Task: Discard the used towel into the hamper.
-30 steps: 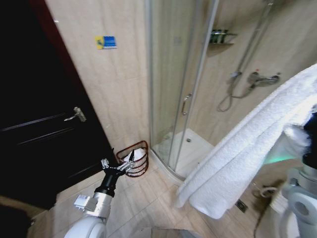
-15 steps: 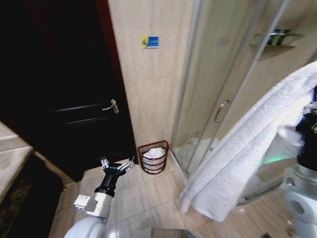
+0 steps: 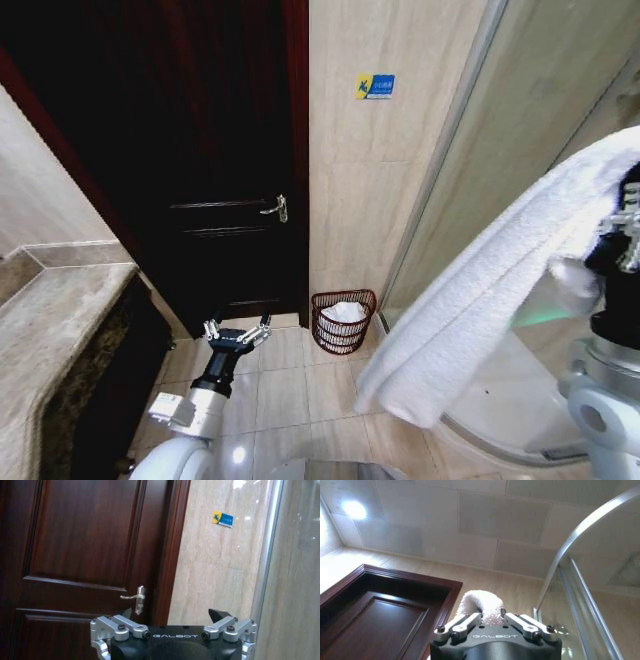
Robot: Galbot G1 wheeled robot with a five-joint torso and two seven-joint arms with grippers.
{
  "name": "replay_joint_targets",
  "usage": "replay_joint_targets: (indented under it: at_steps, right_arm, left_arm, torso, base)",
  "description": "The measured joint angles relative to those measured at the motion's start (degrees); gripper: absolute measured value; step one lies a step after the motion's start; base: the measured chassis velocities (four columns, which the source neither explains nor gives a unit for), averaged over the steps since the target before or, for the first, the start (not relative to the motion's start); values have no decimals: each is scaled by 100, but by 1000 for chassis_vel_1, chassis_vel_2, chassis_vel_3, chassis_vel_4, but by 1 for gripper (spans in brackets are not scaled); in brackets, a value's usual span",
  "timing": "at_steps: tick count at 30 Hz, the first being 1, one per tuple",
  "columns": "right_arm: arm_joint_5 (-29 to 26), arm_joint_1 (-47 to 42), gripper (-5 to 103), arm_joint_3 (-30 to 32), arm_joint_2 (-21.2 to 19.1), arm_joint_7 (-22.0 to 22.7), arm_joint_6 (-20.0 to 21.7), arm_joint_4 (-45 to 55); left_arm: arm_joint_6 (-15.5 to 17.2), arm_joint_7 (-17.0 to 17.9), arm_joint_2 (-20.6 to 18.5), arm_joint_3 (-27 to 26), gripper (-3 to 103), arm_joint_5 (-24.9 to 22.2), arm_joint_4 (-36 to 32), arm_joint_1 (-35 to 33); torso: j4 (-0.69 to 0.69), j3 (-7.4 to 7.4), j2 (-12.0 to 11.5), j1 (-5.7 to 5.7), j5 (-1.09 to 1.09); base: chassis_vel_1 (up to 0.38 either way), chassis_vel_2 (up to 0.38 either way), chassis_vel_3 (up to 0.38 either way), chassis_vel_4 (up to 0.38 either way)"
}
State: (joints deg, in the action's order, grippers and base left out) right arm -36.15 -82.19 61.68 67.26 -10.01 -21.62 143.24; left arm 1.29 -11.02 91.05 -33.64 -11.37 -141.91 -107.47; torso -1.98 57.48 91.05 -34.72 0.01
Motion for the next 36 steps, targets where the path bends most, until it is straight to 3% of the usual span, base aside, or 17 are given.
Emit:
replay_joint_targets:
  at_steps: [20, 30, 36]
  right_arm:
    - [13, 18, 8, -122, -8, 37, -7, 0]
    - [-2, 185, 8, -192, -107, 9, -142, -69]
    - [232, 642, 8, -743, -330, 129, -270, -577]
  left_arm:
    - [0, 0, -3, -3, 100, 0, 0, 0]
    - [0, 0, 1, 0, 100, 0, 0, 0]
    - [0, 0, 0, 0, 100, 0, 0, 0]
  torso:
    - [-3, 0, -1, -1, -7]
    - [-2, -1, 0, 1, 2]
    - [-3, 0, -1, 0, -3]
  base:
    - [128, 130, -136, -122]
    - [12, 17, -21, -18]
    - [-13, -7, 8, 7]
